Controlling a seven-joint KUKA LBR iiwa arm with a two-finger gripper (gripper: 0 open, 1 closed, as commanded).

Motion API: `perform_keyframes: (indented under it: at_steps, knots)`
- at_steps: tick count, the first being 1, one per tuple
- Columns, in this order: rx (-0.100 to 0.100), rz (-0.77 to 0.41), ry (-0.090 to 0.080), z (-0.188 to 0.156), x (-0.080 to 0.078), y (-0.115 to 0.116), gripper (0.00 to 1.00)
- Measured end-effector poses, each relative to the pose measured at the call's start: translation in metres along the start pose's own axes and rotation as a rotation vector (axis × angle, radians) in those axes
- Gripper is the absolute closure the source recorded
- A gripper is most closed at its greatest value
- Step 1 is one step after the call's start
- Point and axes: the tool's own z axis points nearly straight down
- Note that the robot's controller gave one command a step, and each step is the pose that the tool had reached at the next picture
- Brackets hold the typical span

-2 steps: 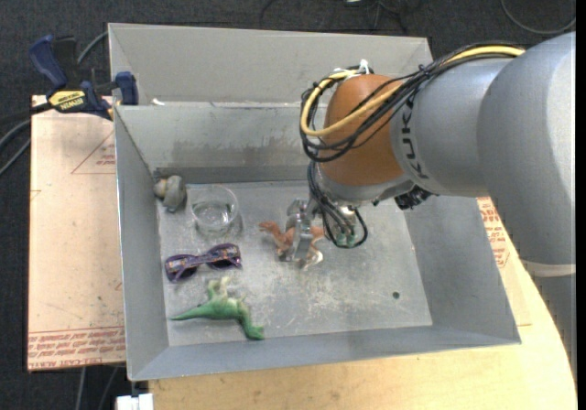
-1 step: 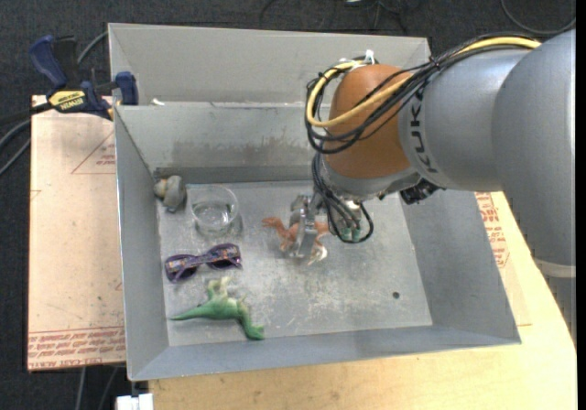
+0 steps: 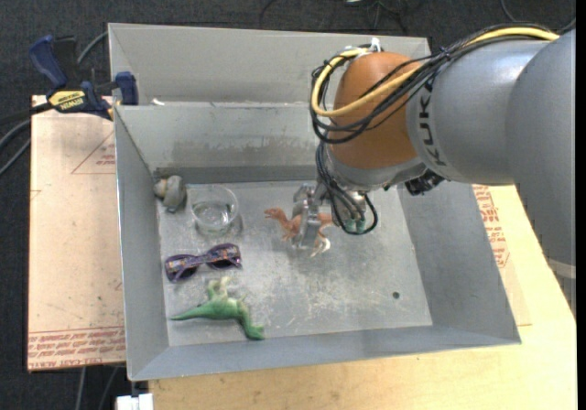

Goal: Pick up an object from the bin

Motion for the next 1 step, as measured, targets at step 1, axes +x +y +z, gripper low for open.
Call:
perform_keyframes:
  at_steps: [1]
  knots:
    - [-0.001, 0.0, -0.003, -0.0106, -0.0008, 0.0003, 1.0]
